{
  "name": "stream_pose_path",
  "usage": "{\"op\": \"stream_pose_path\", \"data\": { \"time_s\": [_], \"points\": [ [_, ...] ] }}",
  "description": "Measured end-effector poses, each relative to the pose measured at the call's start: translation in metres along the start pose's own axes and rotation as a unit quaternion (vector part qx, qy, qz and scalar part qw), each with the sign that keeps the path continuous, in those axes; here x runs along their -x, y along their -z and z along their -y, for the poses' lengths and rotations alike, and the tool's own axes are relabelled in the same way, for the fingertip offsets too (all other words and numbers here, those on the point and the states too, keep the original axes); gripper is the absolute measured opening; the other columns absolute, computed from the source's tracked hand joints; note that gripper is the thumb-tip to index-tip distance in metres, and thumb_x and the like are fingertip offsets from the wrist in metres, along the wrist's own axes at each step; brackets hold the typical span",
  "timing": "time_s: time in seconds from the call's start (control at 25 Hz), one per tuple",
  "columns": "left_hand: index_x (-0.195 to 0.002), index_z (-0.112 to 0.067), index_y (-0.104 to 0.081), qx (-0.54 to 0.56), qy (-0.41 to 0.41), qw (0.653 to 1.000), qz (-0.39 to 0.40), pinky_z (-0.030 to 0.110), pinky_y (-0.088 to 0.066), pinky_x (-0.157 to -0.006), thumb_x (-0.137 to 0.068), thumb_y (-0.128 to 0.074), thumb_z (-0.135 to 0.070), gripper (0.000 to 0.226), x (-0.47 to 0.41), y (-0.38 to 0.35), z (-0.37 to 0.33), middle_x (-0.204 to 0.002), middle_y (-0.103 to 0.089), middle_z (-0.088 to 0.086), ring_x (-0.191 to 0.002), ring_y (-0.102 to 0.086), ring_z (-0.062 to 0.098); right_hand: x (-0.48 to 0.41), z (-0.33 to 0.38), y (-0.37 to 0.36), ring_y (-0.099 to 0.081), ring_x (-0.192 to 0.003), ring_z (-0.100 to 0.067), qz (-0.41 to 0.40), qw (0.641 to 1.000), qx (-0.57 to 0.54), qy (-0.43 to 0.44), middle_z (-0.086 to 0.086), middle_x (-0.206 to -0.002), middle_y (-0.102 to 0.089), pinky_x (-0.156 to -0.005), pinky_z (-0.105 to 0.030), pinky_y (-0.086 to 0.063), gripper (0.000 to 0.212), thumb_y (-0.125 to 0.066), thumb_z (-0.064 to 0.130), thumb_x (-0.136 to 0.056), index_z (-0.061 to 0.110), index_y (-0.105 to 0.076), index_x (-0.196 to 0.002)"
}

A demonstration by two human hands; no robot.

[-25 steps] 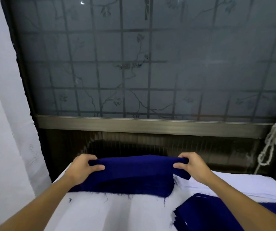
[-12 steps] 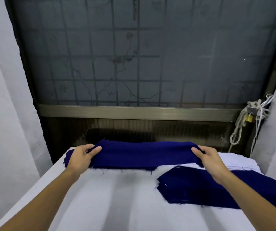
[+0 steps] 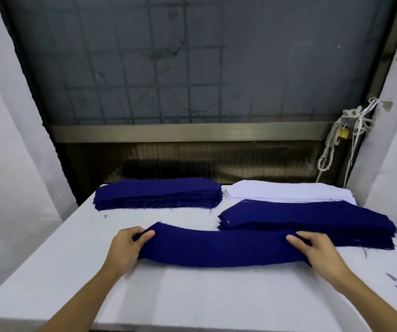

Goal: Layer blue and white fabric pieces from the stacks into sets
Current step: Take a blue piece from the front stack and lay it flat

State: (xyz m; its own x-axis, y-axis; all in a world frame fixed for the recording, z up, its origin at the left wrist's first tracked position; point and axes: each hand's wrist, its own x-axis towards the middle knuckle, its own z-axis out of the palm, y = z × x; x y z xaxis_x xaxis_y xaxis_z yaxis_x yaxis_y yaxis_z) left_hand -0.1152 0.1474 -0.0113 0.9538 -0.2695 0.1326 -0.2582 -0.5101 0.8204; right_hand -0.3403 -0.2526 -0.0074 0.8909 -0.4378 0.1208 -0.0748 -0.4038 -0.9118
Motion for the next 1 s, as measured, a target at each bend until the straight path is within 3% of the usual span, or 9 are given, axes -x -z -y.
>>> {"op": "stream_pose_path", "data": {
  "time_s": [0.16,0.28,0.36,0.48,0.64,1.0],
  "points": [
    [-0.066,-0.019,-0.065,-0.038,0.014,0.999,-0.008,0.029,-0.043,-0.062,-0.097,-0.067,-0.04,0.037,0.019,-0.009,0.024,-0.064,-0.066,-0.007,-0.059,-0.056,0.009,0.017,-0.025,-0.006,-0.074,-0.091,-0.01,-0.016,1.0,0.011,-0.02,0.008,-0.096,-0.078,-0.077,-0.023,-0.056,0.013,-0.07,0.021,-0.095,0.028,-0.08,-0.089],
    [-0.061,-0.024,-0.055,-0.112,-0.026,0.992,-0.042,0.028,-0.039,-0.058,-0.095,-0.068,-0.038,0.039,0.032,-0.012,0.038,-0.062,-0.06,-0.009,-0.061,-0.055,0.008,0.023,-0.036,-0.013,-0.066,-0.102,-0.001,-0.077,0.993,0.081,-0.027,0.02,-0.102,-0.074,-0.077,-0.019,-0.051,0.019,-0.076,0.016,-0.09,0.035,-0.075,-0.094],
    [-0.062,-0.023,-0.053,-0.125,-0.047,0.99,-0.054,0.029,-0.04,-0.059,-0.094,-0.069,-0.034,0.038,0.033,-0.013,0.04,-0.067,-0.059,-0.007,-0.066,-0.057,0.01,0.025,-0.036,-0.016,-0.064,-0.101,-0.001,-0.09,0.986,0.137,-0.021,0.021,-0.103,-0.071,-0.077,-0.025,-0.051,0.024,-0.075,0.016,-0.091,0.039,-0.07,-0.097],
    [-0.066,-0.023,-0.055,-0.122,-0.046,0.989,-0.063,0.028,-0.04,-0.062,-0.094,-0.07,-0.029,0.032,0.032,-0.014,0.04,-0.074,-0.059,-0.006,-0.071,-0.058,0.012,0.027,-0.035,-0.017,-0.064,-0.088,-0.008,-0.098,0.976,0.195,-0.005,0.01,-0.088,-0.069,-0.07,-0.032,-0.051,0.026,-0.073,0.014,-0.091,0.039,-0.068,-0.097],
    [-0.068,-0.021,-0.056,-0.117,-0.044,0.99,-0.067,0.029,-0.041,-0.064,-0.094,-0.07,-0.027,0.03,0.032,-0.014,0.043,-0.077,-0.06,-0.005,-0.075,-0.057,0.013,0.028,-0.034,-0.02,-0.063,-0.086,-0.003,-0.107,0.968,0.226,0.011,0.017,-0.09,-0.068,-0.067,-0.025,-0.047,0.021,-0.069,0.011,-0.093,0.032,-0.07,-0.092],
    [-0.066,-0.015,-0.051,-0.112,-0.022,0.99,-0.078,0.03,-0.041,-0.06,-0.09,-0.073,-0.015,0.032,0.034,-0.015,0.04,-0.073,-0.057,-0.001,-0.07,-0.055,0.018,0.027,-0.037,-0.021,-0.062,-0.084,-0.005,-0.128,0.962,0.242,0.015,0.014,-0.09,-0.065,-0.069,-0.023,-0.046,0.031,-0.066,0.002,-0.092,0.031,-0.069,-0.084]
  ]
}}
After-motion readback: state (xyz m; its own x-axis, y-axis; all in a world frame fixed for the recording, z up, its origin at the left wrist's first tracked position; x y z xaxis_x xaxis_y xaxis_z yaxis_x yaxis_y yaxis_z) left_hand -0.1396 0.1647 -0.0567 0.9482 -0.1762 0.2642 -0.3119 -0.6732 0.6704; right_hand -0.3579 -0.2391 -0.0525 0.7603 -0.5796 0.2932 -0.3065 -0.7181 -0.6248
